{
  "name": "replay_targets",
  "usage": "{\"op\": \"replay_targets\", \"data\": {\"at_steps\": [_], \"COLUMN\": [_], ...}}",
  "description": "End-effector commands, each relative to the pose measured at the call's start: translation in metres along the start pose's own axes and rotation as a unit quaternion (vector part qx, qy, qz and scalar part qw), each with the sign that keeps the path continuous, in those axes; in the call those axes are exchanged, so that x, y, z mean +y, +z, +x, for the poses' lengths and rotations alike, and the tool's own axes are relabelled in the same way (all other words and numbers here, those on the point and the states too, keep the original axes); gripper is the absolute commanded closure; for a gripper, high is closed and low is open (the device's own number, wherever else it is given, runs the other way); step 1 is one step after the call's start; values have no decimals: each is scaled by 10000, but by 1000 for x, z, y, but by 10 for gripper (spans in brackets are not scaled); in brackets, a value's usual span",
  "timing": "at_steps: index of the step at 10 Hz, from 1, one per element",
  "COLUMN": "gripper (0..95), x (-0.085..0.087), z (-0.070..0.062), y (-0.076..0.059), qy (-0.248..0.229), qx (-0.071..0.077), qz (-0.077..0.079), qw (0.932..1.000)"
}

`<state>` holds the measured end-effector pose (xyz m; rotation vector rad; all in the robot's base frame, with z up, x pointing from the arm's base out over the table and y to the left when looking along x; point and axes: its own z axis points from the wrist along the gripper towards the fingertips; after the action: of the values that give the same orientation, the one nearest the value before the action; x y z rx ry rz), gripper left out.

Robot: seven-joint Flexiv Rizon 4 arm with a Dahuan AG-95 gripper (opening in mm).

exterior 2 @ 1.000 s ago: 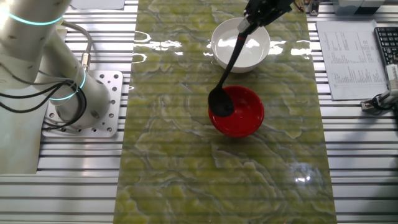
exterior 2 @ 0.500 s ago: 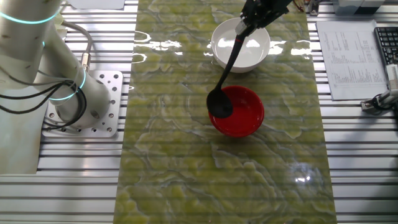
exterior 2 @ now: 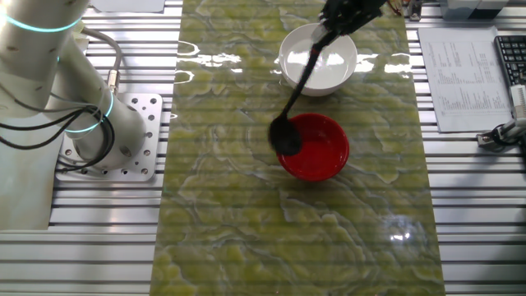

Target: Scoop water with a large spoon from one bowl to another

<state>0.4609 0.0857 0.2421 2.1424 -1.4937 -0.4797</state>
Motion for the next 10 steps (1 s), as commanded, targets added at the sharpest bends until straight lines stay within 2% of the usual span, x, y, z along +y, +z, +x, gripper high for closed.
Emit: {"op": "replay_targets", "data": {"at_steps": [1, 3, 4, 10], "gripper": [950, 950, 950, 950], "x": [-3, -8, -9, -9], "z": [2, 0, 0, -1], "y": [4, -2, -5, -9], "qy": [188, 134, 77, 146], "qx": [184, 172, 217, 213], "qz": [143, 164, 149, 156], "qw": [9996, 9996, 9996, 9995]}}
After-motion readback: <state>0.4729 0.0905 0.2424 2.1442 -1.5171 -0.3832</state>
